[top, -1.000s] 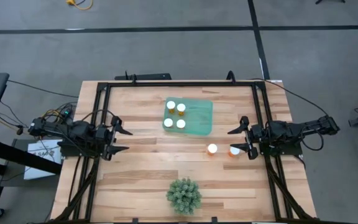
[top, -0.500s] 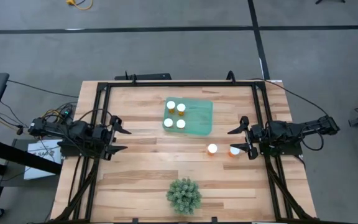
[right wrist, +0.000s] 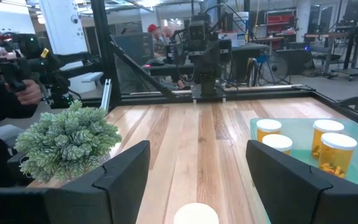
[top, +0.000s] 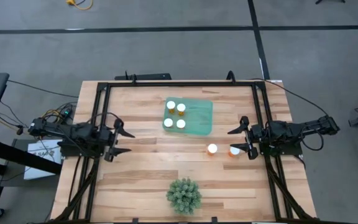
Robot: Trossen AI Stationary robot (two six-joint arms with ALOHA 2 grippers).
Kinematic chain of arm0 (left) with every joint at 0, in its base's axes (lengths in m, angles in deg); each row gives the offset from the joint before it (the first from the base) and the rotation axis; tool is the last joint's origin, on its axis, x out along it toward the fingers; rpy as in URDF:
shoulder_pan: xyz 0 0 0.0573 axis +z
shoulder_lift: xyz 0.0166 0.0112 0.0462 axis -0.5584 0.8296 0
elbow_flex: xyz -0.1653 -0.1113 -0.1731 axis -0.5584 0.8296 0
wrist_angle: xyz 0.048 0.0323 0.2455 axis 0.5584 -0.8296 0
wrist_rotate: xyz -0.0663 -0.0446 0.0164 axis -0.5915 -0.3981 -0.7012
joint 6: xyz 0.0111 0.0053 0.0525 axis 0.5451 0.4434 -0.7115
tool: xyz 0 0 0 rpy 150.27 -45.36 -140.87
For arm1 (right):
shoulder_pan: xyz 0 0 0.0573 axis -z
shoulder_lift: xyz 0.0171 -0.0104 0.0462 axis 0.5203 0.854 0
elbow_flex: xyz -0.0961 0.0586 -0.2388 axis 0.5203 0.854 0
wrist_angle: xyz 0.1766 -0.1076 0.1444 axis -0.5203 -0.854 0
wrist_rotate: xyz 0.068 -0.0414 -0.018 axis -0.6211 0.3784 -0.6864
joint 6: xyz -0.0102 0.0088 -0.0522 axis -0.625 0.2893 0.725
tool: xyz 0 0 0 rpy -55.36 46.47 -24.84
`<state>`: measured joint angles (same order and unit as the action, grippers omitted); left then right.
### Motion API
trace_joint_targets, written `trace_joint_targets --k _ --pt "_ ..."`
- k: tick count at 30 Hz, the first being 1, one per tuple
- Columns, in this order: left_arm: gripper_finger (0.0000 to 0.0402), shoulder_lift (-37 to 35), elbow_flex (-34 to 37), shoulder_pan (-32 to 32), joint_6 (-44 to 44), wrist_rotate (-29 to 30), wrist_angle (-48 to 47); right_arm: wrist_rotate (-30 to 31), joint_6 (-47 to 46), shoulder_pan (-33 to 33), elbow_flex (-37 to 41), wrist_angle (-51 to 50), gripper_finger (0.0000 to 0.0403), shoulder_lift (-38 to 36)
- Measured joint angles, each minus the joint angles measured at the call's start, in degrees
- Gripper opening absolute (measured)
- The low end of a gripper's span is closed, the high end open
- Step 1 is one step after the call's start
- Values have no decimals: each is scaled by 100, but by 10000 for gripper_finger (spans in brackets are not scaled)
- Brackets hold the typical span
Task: Pick and place pill bottles into a basket
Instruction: Put the orange pill bottle into the green bin
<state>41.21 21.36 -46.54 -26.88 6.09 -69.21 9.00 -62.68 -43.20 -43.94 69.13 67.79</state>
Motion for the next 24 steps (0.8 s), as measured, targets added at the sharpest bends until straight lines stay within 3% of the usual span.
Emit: trace_joint_targets --k 24 --pt "270 13 10 -1 -164 -47 -28 6 0 0 0 189 260 1"
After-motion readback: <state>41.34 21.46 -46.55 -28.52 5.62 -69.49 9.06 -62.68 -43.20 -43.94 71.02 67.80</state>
